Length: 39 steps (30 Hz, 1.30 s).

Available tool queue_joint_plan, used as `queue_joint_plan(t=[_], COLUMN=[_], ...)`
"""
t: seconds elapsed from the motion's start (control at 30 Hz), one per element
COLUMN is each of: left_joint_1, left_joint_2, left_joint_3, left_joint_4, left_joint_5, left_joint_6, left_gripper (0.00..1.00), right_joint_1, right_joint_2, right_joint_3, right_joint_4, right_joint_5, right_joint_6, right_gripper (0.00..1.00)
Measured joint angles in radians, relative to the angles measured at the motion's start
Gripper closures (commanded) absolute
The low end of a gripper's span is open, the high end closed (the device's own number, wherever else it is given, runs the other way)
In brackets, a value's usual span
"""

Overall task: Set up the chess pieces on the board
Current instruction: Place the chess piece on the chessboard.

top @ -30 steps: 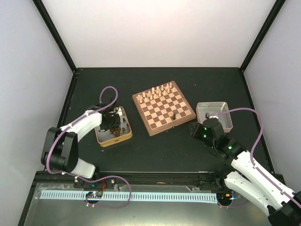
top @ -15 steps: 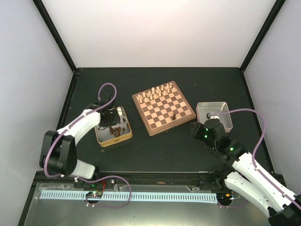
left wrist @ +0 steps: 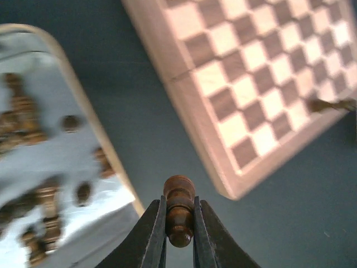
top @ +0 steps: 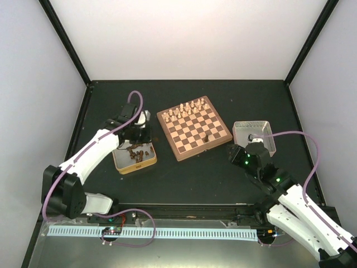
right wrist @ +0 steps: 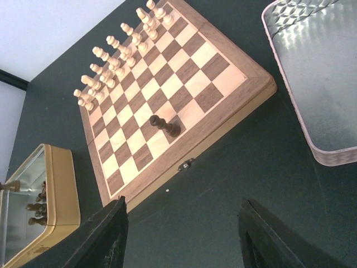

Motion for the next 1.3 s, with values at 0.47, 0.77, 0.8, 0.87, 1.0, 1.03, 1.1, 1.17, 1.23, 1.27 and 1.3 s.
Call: queue_joint_plan(t=[0.47,0.77,0.8,0.87,1.0,1.03,1.1,1.17,1.23,1.27,1.3], left_joint_1=[-0.327,-0.424,-0.428,-0.438,-0.45,-0.451,-0.455,-0.456,-0.456,-0.456,-0.456], left_joint_2=[0.332,0.502,0.511,0.533,0.578,0.579,0.579,0.579,0.579,0.579,0.579], left_joint_3=[0.256,0.399,0.399,0.4,0.407,0.413,0.42,0.421,0.422,0.422,0.422], left_joint_4=[0.022,-0.033,-0.035,-0.039,-0.043,-0.043,-0.044,-0.046,-0.051,-0.051,-0.051], left_joint_5=[0.063,-0.106,-0.114,-0.135,-0.172,-0.177,-0.187,-0.191,-0.192,-0.192,-0.192], left_joint_6=[-0.012,-0.01,-0.009,-0.009,-0.008,-0.003,-0.003,0.002,0.001,0.001,0.001], left_gripper=[0.88,0.88,0.88,0.88,0.69,0.63,0.53,0.48,0.46,0.46,0.46], right_joint_1=[0.0,0.0,0.0,0.0,0.0,0.0,0.0,0.0,0.0,0.0,0.0], right_joint_2=[-0.061,-0.108,-0.109,-0.111,-0.106,-0.104,-0.101,-0.101,-0.101,-0.101,-0.101], right_joint_3=[-0.006,-0.021,-0.022,-0.026,-0.031,-0.031,-0.031,-0.031,-0.031,-0.031,-0.031], right_joint_4=[-0.034,-0.066,-0.066,-0.066,-0.066,-0.066,-0.066,-0.066,-0.066,-0.066,-0.066], right_joint_5=[0.019,0.039,0.04,0.041,0.041,0.041,0.041,0.041,0.041,0.041,0.042], right_joint_6=[0.017,0.021,0.022,0.024,0.028,0.028,0.028,0.028,0.028,0.028,0.028], right_gripper=[0.46,0.46,0.46,0.45,0.45,0.45,0.45,0.45,0.45,0.45,0.45])
